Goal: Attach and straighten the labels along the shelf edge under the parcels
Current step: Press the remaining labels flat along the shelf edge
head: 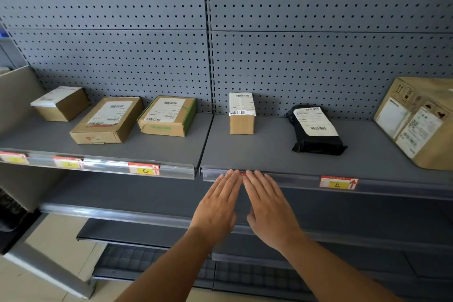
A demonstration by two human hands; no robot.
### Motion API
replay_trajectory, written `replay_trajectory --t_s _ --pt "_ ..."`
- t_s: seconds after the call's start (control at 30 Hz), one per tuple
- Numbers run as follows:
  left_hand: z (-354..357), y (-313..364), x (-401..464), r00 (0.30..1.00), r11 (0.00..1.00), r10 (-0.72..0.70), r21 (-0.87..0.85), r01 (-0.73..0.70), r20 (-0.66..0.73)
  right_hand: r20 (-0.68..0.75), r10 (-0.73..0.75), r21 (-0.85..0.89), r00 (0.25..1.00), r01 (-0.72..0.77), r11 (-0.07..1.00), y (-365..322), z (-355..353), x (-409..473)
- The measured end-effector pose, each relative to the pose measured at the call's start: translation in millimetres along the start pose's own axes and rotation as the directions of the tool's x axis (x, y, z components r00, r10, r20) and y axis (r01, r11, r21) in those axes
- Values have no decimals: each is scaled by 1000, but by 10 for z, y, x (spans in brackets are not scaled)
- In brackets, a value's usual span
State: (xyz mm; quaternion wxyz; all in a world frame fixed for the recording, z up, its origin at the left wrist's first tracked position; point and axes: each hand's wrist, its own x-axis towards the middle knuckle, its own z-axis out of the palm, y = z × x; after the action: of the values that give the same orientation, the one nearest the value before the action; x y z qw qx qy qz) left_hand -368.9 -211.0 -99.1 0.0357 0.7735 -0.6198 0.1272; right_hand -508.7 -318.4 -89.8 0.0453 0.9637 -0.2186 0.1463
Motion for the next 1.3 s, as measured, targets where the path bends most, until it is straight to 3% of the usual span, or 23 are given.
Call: replay_trajectory --t_s 0.47,0.6,0.7,0.93,1.1,1.3 --pt "60 -16 5 1000 999 -7 -34 7 -2 58 -17 97 998 12 995 51 -41 -45" --pt "59 20 26 999 999 -33 5 33 -9 80 -74 50 994 70 996 141 -94 -54" --pt "-39 159 54 997 997 -76 26 76 13 47 -19 24 999 17 1000 307 -169 -171" --pt "-325 1052 457 999 998 -51 36 51 -13 -92 262 -14 961 -265 964 1238 -436 -758" --pt "-483 1853 845 997 997 -77 -11 76 -32 -100 211 -40 972 -216 976 1820 -535 -1042" --pt "-424 2080 994 997 997 -74 36 74 11 -62 172 16 983 -171 985 1988 -484 -1087"
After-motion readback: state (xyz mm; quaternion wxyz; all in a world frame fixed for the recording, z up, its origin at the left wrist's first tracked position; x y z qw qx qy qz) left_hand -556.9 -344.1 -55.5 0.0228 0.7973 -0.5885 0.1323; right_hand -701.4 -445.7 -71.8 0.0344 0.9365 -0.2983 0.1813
